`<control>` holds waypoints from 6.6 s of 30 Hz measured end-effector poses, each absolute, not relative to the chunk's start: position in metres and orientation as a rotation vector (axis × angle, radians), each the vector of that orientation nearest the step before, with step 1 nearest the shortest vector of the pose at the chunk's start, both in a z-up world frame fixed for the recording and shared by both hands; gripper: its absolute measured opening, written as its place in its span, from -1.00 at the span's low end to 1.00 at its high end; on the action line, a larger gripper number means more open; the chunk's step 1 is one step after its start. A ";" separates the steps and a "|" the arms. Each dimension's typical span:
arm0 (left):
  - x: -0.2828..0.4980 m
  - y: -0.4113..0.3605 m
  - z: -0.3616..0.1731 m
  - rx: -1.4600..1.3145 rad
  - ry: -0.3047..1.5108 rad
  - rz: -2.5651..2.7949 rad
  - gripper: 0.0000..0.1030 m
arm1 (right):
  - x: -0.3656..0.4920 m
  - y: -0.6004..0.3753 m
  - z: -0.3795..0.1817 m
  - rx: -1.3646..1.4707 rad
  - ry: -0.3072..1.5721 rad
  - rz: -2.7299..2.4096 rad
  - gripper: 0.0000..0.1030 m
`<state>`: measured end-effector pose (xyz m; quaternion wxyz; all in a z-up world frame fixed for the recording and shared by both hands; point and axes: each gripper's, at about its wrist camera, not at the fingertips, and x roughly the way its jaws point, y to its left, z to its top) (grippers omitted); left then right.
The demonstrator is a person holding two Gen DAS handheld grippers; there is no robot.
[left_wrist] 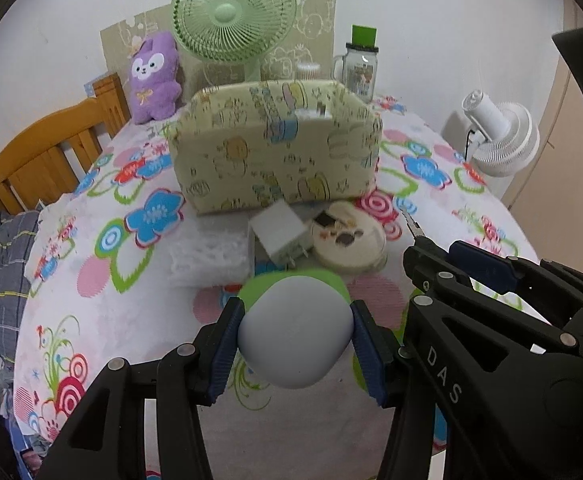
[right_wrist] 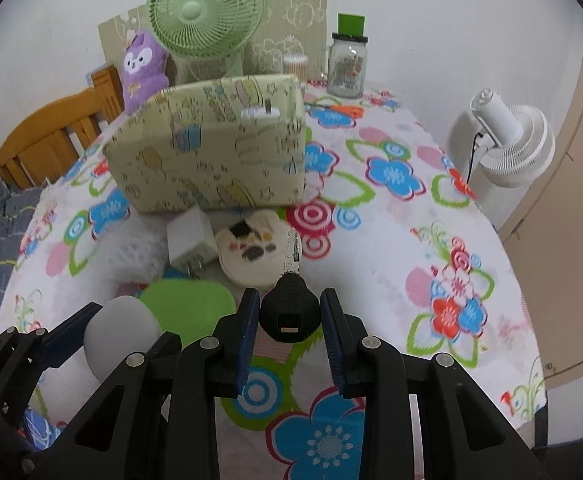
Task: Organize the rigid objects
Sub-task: 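Lift the puff and key fob and carry both toward the fabric box, then lower the puff and key fob into the box and open both tools, then withdraw both tools from the box and back away over the table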
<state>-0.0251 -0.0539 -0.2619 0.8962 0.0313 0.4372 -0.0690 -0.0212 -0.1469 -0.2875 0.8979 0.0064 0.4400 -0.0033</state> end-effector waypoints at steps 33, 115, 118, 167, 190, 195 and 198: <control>0.015 -0.063 -0.161 0.028 0.800 -0.067 0.08 | 0.023 -0.154 -0.180 -0.001 0.792 0.066 -0.33; 0.166 -0.047 -0.246 0.006 1.024 -0.178 0.44 | 0.165 -0.147 -0.264 0.095 1.073 -0.078 0.45; 0.163 -0.049 -0.244 0.018 1.021 -0.181 0.48 | 0.163 -0.148 -0.266 0.105 1.081 -0.078 0.45; 0.061 -0.073 -0.169 0.011 0.862 -0.084 0.91 | 0.061 -0.172 -0.189 0.070 0.873 0.063 0.69; 0.028 -0.082 -0.170 -0.026 0.859 -0.084 0.96 | 0.032 -0.184 -0.190 0.068 0.838 0.136 0.83; 0.025 -0.079 -0.175 -0.033 0.843 -0.083 0.95 | 0.030 -0.183 -0.196 0.077 0.837 0.139 0.83; 0.026 -0.076 -0.180 -0.031 0.850 -0.086 0.94 | 0.030 -0.182 -0.202 0.079 0.842 0.142 0.83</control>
